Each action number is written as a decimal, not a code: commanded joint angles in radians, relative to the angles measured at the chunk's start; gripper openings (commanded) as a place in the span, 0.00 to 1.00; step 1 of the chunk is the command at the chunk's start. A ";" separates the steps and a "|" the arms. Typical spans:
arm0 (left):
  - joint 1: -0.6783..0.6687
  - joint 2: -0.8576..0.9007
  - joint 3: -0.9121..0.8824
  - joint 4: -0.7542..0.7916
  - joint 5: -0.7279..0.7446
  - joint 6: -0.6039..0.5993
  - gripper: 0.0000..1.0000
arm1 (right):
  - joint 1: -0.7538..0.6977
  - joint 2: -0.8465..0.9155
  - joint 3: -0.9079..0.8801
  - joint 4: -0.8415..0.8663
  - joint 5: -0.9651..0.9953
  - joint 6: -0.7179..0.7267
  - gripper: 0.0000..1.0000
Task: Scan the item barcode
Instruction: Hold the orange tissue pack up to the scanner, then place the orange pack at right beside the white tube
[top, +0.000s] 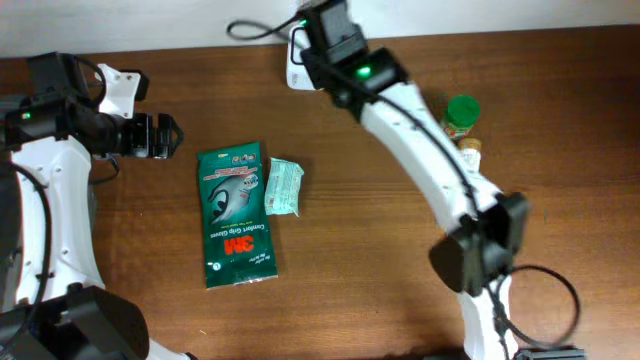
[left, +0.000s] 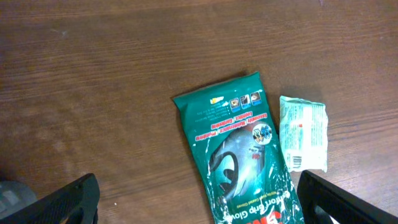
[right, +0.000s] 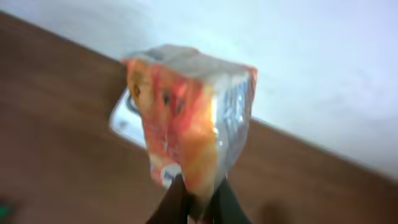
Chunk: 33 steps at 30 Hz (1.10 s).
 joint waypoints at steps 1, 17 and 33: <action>0.003 -0.015 0.014 0.002 0.004 0.015 0.99 | 0.011 0.085 0.020 0.166 0.188 -0.242 0.04; 0.003 -0.015 0.014 0.002 0.004 0.015 0.99 | -0.055 0.393 0.019 0.597 0.069 -0.688 0.04; 0.002 -0.015 0.014 0.002 0.004 0.015 0.99 | -0.075 0.007 0.019 0.079 -0.461 0.006 0.04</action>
